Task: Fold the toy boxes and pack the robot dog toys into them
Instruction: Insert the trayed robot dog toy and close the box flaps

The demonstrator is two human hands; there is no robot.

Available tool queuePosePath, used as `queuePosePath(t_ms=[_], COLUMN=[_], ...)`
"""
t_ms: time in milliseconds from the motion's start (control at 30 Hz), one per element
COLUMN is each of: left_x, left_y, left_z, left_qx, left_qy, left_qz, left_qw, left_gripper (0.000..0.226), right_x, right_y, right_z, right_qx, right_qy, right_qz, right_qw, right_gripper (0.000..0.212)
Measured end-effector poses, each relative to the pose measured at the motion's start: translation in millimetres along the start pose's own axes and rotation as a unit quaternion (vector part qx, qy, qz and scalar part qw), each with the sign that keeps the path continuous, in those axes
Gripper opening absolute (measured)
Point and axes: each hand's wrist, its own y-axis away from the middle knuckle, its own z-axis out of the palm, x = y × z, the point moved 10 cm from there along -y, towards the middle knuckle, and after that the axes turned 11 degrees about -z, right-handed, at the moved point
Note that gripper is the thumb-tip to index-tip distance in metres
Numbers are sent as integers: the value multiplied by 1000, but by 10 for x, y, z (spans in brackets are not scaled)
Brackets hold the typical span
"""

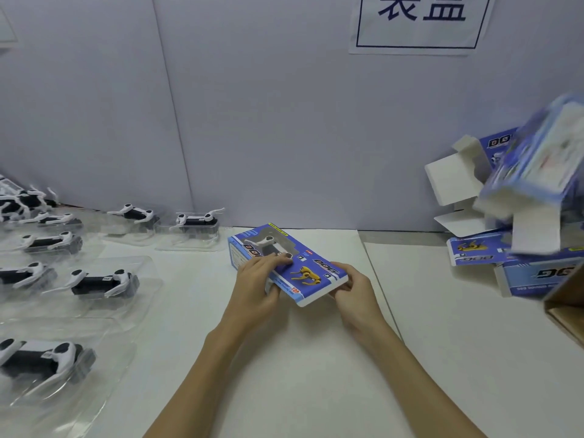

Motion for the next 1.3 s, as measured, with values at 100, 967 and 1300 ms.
queuePosePath(t_ms=[100,967,1300], left_x=[24,449,431], left_y=[8,151,111], left_z=[-2,-355,-200], left_qx=[18,66,2], left_qy=[16,304,262], left_qz=[6,85,29], left_qw=[1000,947,965], left_gripper=[49,69,41], right_x=[-49,-1403,-1331], right_y=[25,360,355], right_z=[60,-520,-141], right_qx=[-44,208,79], right_qy=[83,34,11], right_qz=[-34,-308,-307], right_qw=[995,928,948], right_gripper=[43,25,45])
